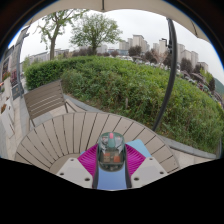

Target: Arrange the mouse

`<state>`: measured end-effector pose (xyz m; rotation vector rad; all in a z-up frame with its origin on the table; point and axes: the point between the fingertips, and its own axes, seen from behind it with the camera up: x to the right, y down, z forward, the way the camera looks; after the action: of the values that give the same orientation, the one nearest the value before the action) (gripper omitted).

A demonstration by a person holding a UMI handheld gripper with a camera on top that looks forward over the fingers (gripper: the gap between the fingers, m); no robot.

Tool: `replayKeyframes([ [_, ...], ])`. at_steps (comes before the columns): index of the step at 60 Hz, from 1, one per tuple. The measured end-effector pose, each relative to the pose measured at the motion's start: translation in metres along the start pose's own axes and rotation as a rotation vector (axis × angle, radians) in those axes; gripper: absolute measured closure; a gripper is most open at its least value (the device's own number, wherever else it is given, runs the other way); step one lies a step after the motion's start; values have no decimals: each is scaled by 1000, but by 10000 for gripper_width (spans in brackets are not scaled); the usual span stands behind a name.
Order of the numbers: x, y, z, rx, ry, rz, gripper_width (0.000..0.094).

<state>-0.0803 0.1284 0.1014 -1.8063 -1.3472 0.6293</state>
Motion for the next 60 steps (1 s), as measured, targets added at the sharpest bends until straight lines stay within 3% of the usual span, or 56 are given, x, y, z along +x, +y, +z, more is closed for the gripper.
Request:
replayKeyframes([
  [12, 36, 81, 56, -130, -46, -11, 554],
  [19, 29, 102, 60, -156, -108, 1, 465],
  [21, 30, 102, 57, -170, -116, -1, 395],
  [26, 40, 88, 39, -175, -84, 16, 65],
  [29, 40, 79, 19, -177, -89, 26, 97],
  [39, 42, 65, -73, -176, -120, -27, 77],
  [47, 29, 85, -146, -184, -177, -65, 87],
  [60, 15, 143, -213, -281, -211, -49, 88],
])
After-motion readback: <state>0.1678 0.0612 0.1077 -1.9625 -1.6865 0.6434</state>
